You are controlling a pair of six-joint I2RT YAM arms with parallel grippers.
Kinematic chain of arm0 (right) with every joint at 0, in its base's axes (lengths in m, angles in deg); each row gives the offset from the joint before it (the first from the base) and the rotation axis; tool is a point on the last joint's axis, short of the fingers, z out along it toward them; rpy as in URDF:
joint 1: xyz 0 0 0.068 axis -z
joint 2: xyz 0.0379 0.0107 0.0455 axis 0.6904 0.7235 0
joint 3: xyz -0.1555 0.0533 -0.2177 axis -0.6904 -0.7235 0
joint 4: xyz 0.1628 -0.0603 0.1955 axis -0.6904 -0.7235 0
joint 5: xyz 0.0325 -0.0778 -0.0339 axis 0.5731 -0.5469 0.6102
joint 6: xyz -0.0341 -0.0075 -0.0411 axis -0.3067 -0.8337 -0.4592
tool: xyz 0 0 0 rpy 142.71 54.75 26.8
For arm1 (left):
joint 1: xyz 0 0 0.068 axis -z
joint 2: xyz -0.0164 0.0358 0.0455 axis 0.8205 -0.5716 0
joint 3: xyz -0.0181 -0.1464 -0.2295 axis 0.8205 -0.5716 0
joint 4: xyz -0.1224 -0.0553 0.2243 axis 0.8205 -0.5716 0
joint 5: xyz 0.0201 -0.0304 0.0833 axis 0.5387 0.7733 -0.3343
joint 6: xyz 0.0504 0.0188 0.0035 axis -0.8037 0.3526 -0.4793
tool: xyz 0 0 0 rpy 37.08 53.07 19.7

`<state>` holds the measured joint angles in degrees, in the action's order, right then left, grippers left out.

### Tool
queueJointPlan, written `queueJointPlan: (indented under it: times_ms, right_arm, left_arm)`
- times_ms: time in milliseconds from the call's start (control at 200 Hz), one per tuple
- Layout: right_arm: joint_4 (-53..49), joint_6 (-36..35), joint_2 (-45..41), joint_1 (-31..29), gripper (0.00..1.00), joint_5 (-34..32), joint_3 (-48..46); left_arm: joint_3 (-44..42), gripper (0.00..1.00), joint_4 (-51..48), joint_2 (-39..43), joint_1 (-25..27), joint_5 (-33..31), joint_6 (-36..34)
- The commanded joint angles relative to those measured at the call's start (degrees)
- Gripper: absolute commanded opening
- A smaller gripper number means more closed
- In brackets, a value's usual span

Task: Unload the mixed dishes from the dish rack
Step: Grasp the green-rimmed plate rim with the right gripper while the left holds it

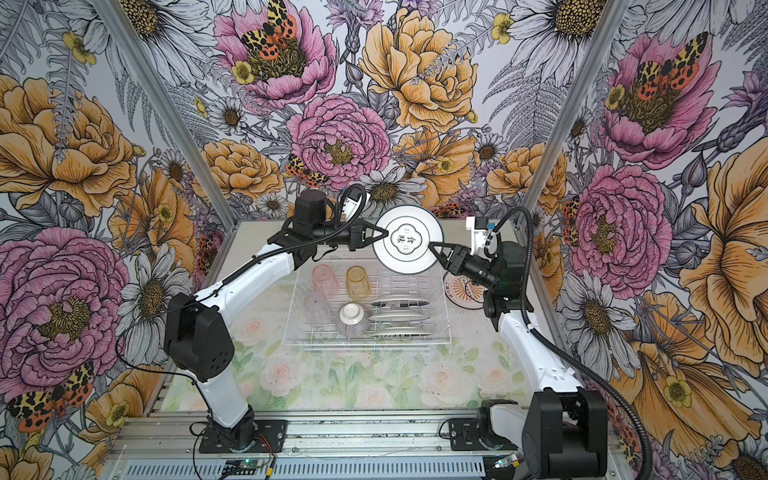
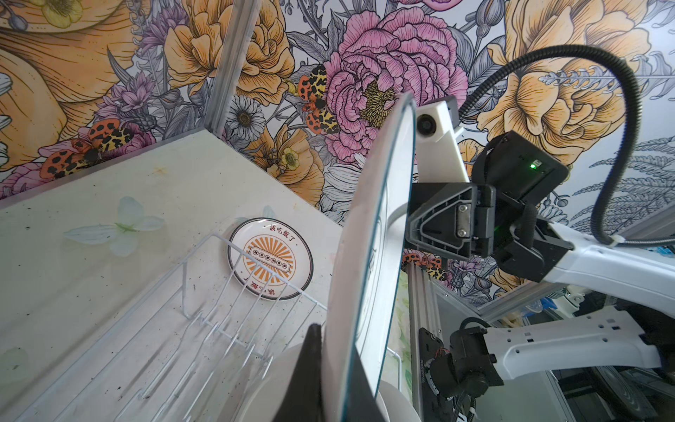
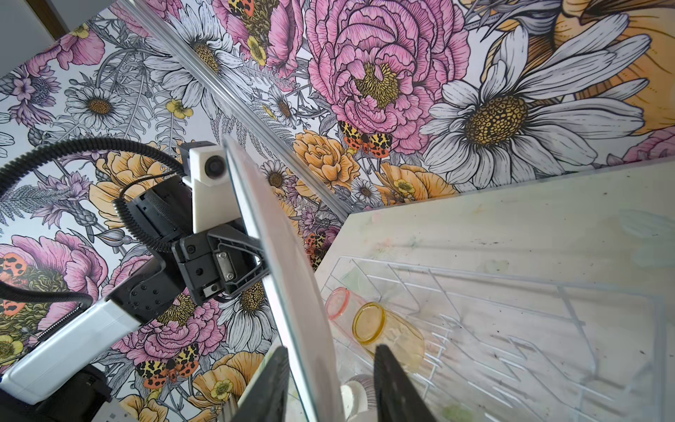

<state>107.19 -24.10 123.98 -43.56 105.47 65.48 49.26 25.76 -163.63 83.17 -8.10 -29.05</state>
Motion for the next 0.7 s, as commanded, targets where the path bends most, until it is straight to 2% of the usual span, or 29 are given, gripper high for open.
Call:
queueJointPlan:
  times_ms: [0,300,430,490,550,696]
  right_arm:
    - [2.48,0.61,0.72,-0.45,0.38,0.57,0.01]
    - [2.31,0.62,0.64,-0.54,0.18,0.97,0.50]
    - [1.47,0.47,0.75,-0.54,0.00,0.87,0.94]
    - [1.19,0.47,0.68,-0.54,0.00,0.70,1.07]
    - [0.94,0.48,0.52,-0.54,0.00,0.50,1.20]
    - [-0.23,-0.08,0.13,-0.45,0.00,-0.22,1.63]
  left_arm:
    - [1.59,0.06,4.49,-2.99,0.73,2.84,2.18]
    - [3.23,0.06,5.01,-4.73,1.57,3.29,3.31]
    - [3.29,0.08,5.03,-4.69,1.70,3.25,3.32]
    - [3.24,0.09,5.07,-4.53,1.80,3.04,3.32]
    - [2.96,0.15,4.98,-4.17,1.90,2.28,3.18]
    - [1.73,0.47,2.94,-2.63,2.42,-0.79,0.29]
